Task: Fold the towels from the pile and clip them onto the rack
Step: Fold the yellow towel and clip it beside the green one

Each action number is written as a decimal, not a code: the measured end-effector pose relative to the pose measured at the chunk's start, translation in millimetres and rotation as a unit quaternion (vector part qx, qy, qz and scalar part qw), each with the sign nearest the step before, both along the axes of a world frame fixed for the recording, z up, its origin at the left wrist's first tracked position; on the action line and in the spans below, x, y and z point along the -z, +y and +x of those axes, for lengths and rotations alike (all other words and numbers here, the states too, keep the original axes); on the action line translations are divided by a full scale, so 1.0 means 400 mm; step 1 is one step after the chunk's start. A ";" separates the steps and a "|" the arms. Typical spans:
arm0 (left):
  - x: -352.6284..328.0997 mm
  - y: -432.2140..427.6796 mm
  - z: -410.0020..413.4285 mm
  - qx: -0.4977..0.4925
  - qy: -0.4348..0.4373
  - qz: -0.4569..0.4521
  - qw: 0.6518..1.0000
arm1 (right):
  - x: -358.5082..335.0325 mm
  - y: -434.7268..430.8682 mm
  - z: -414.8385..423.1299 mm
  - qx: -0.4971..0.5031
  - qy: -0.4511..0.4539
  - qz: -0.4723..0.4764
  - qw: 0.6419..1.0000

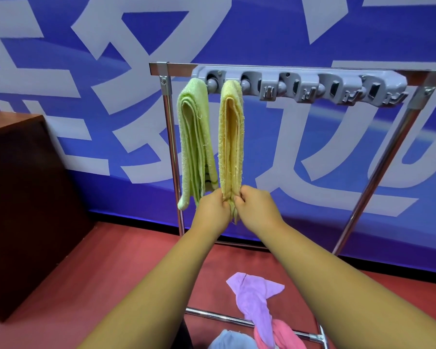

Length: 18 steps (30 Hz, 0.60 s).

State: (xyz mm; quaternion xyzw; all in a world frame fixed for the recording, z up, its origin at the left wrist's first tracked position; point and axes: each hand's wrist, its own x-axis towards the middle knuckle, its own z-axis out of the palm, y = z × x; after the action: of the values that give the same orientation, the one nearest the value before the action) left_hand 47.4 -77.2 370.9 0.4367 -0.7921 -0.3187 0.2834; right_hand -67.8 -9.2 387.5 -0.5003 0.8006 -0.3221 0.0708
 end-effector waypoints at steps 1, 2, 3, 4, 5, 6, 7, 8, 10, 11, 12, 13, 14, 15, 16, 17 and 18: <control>0.002 -0.003 0.000 0.004 -0.003 0.000 1.000 | 0.002 -0.002 0.000 -0.001 0.003 0.001 1.000; 0.003 -0.006 0.000 0.007 -0.002 -0.002 1.000 | 0.003 -0.004 -0.001 -0.002 0.004 -0.001 1.000; 0.004 -0.008 0.001 0.007 -0.001 0.001 1.000 | 0.004 -0.004 -0.002 -0.005 0.002 -0.004 1.000; 0.004 -0.010 0.001 0.007 0.002 0.003 1.000 | 0.007 -0.004 -0.003 -0.006 -0.003 -0.011 1.000; 0.004 -0.011 0.002 0.006 0.006 0.007 1.000 | 0.011 -0.005 -0.005 -0.007 -0.013 -0.019 1.000; 0.006 -0.013 0.003 0.006 0.011 0.012 1.000 | 0.016 -0.005 -0.008 -0.008 -0.028 -0.026 0.999; 0.009 -0.014 0.005 0.003 0.014 0.019 1.000 | 0.022 -0.004 -0.011 -0.010 -0.046 -0.031 0.998; 0.015 -0.015 0.006 0.002 0.016 0.025 1.000 | 0.029 -0.003 -0.015 -0.013 -0.065 -0.034 0.997; 0.036 -0.017 0.010 -0.001 0.011 0.034 0.999 | 0.046 0.005 -0.024 -0.020 -0.098 -0.028 0.995; 0.049 -0.018 0.011 -0.005 0.005 0.040 0.999 | 0.056 0.012 -0.029 -0.025 -0.109 -0.019 0.994; 0.067 -0.020 0.013 -0.008 -0.003 0.043 0.999 | 0.068 0.018 -0.035 -0.030 -0.117 -0.006 0.993; 0.086 -0.023 0.015 -0.012 -0.016 0.051 0.998 | 0.082 0.025 -0.042 -0.032 -0.121 0.009 0.992; 0.102 -0.023 0.016 -0.013 -0.029 0.059 0.998 | 0.099 0.030 -0.051 -0.029 -0.121 0.021 0.992; 0.118 -0.025 0.019 -0.015 -0.044 0.073 0.996 | 0.117 0.034 -0.060 -0.021 -0.121 0.031 0.992; 0.135 -0.027 0.019 -0.014 -0.056 0.081 0.995 | 0.136 0.036 -0.071 -0.011 -0.120 0.036 0.992; 0.152 -0.029 0.018 -0.013 -0.067 0.093 0.993 | 0.155 0.038 -0.082 -0.001 -0.119 0.040 0.992; 0.168 -0.030 0.014 -0.009 -0.078 0.103 0.992 | 0.175 0.039 -0.093 0.007 -0.119 0.047 0.992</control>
State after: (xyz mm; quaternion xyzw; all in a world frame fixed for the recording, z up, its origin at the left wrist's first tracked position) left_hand 53.1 -89.2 303.7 0.4945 -0.7706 -0.3608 0.1772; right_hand -104.9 6.5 317.5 -0.4486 0.8044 -0.3419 0.1867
